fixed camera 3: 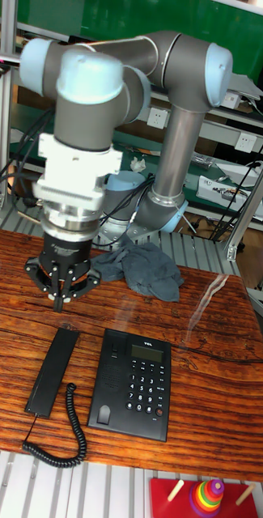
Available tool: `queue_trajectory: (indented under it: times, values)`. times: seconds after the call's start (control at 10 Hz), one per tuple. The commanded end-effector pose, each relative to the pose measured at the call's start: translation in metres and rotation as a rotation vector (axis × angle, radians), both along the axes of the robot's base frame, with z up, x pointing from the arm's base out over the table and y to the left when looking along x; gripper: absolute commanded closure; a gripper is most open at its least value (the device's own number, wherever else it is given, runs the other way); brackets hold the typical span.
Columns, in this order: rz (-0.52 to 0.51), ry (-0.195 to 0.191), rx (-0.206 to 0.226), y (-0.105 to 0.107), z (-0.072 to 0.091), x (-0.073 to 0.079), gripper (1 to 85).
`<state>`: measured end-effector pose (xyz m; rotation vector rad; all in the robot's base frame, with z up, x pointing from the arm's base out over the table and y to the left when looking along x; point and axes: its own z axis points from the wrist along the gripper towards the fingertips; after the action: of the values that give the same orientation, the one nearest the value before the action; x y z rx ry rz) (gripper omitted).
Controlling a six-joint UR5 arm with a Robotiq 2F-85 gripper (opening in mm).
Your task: Place the handset of the telephone on the corresponding phone cradle
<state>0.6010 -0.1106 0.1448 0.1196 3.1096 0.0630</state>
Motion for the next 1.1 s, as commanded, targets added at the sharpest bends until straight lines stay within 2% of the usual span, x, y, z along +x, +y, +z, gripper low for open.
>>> queue_trajectory:
  times: [0.0, 0.2, 0.3, 0.4, 0.5, 0.7, 1.0]
  values:
    - [-0.063, 0.015, 0.048, 0.0, -0.015, 0.001, 73.7]
    - [-0.101, 0.001, 0.094, 0.01, -0.019, 0.005, 63.3]
    - [-0.136, 0.0, 0.101, 0.012, -0.019, 0.007, 63.0]
    - [-0.21, 0.003, 0.099, 0.013, -0.02, 0.009, 63.0]
    - [-0.24, 0.005, 0.083, 0.009, -0.023, 0.01, 63.0]
    - [-0.285, 0.004, 0.079, 0.009, -0.024, 0.012, 63.0]
    - [-0.36, 0.007, 0.034, 0.003, -0.031, 0.017, 63.0]
